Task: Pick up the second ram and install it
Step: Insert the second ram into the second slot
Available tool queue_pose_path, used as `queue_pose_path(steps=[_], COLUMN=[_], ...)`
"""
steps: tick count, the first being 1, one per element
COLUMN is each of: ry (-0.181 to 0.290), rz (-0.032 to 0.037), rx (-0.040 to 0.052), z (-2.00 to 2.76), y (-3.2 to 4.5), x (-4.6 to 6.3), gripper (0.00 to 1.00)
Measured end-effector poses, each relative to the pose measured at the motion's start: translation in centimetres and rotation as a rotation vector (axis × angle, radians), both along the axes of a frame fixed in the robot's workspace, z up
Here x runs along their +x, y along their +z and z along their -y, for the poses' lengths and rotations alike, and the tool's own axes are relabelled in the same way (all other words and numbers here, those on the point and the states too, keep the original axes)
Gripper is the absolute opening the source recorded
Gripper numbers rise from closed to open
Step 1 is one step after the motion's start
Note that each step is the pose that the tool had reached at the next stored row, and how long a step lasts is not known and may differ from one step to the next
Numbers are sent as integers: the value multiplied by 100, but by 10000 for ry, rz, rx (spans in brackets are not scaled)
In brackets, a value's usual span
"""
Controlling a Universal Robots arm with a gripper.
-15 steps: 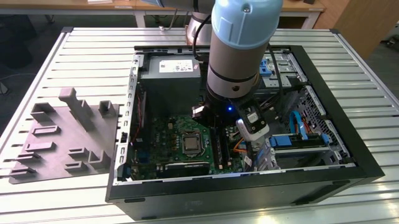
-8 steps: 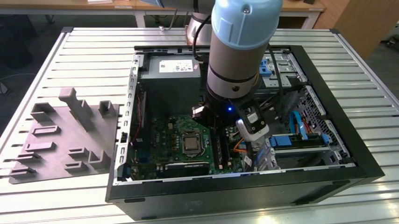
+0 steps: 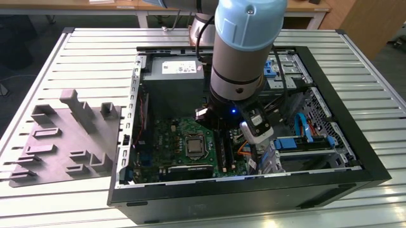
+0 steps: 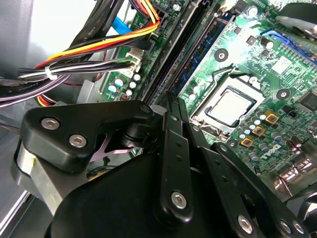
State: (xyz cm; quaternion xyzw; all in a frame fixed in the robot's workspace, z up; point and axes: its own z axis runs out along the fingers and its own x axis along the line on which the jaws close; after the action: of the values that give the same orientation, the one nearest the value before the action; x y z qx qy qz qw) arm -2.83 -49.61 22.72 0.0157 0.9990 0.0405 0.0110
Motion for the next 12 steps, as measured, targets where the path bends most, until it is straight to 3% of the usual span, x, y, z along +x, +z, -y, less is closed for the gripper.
queue_pose_path(steps=[12], ry=[17], rz=[2], rx=[-3], z=[-1], y=[-19], x=[-19], gripper=[11])
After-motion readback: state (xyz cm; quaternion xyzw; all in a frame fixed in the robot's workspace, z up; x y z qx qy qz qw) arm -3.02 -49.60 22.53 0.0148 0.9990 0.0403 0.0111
